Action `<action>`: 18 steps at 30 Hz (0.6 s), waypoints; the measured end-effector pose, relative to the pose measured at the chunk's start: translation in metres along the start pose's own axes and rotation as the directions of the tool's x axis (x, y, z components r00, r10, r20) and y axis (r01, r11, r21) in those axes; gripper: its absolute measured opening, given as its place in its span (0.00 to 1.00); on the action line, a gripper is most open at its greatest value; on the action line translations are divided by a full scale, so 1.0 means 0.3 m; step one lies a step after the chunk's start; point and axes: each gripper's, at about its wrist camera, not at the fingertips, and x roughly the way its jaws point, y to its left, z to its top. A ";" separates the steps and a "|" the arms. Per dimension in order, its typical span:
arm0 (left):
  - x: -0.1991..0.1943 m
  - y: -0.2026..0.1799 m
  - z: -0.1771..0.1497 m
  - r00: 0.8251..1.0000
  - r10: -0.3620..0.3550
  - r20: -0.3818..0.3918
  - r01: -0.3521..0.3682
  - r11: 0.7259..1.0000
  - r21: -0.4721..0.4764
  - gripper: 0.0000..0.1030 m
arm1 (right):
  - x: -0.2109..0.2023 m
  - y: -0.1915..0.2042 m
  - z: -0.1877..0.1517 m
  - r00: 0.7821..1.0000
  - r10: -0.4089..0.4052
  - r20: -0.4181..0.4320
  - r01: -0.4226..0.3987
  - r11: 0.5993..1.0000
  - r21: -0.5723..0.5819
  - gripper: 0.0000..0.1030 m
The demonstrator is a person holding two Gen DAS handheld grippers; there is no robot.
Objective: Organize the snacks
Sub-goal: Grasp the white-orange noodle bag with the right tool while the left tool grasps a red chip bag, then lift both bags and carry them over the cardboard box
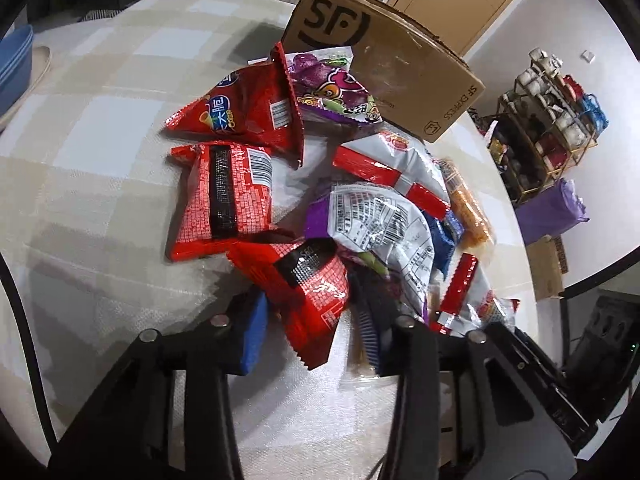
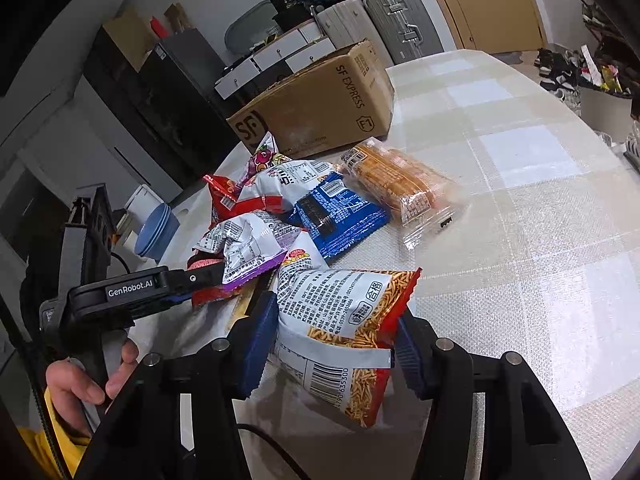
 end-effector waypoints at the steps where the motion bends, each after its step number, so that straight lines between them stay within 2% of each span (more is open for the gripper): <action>1: -0.003 -0.001 0.005 1.000 -0.006 0.005 0.006 1.000 -0.002 0.31 | -0.001 -0.001 0.000 1.000 0.002 0.001 -0.002 1.000 0.003 0.52; 5: -0.019 0.006 -0.001 0.999 -0.033 0.008 0.033 0.999 -0.005 0.27 | -0.006 0.006 0.003 1.000 -0.004 0.007 0.004 1.000 0.000 0.51; 12: -0.050 0.007 -0.023 0.999 -0.027 0.024 0.026 0.999 0.028 0.24 | -0.012 0.029 0.002 1.000 0.013 0.015 -0.013 1.000 -0.009 0.51; 18: -0.137 0.065 -0.071 0.998 -0.059 0.032 0.057 0.997 0.046 0.23 | -0.040 0.048 0.008 0.999 0.013 0.034 -0.013 1.000 -0.004 0.51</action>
